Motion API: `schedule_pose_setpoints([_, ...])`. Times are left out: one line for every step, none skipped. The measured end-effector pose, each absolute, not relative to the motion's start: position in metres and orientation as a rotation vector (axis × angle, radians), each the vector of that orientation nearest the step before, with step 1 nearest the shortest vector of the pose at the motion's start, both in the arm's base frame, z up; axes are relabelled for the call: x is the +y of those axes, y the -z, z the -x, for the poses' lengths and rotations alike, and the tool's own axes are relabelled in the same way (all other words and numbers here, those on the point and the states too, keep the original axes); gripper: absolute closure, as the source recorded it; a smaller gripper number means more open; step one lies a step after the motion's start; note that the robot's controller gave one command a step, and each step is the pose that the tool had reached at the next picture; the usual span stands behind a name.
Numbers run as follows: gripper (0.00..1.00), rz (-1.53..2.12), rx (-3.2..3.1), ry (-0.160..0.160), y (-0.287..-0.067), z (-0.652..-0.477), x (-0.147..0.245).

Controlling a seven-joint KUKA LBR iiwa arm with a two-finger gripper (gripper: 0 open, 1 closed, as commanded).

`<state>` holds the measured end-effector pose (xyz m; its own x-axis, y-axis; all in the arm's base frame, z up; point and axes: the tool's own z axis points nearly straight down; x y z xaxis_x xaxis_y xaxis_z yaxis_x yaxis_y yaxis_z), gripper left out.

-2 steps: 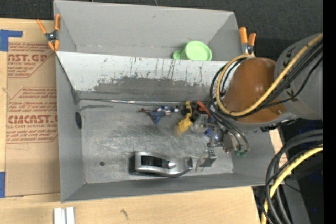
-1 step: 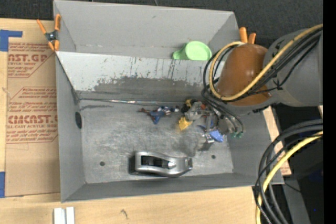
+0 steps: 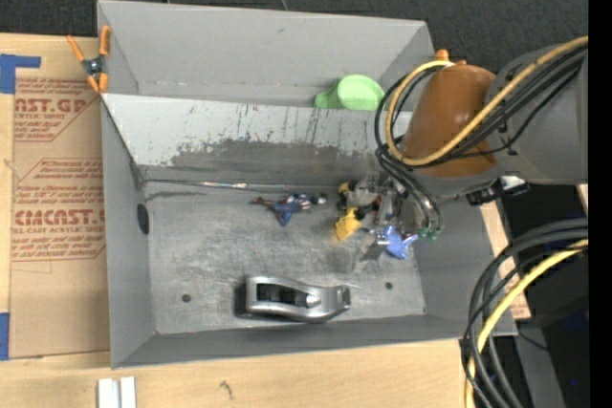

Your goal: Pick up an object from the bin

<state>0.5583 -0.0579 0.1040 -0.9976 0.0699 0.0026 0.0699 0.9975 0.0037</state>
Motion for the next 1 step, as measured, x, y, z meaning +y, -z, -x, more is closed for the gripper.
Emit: schedule_pose_setpoints([0.00, 0.225, -3.142, 0.000, -0.1100, -0.5680, -0.1019])
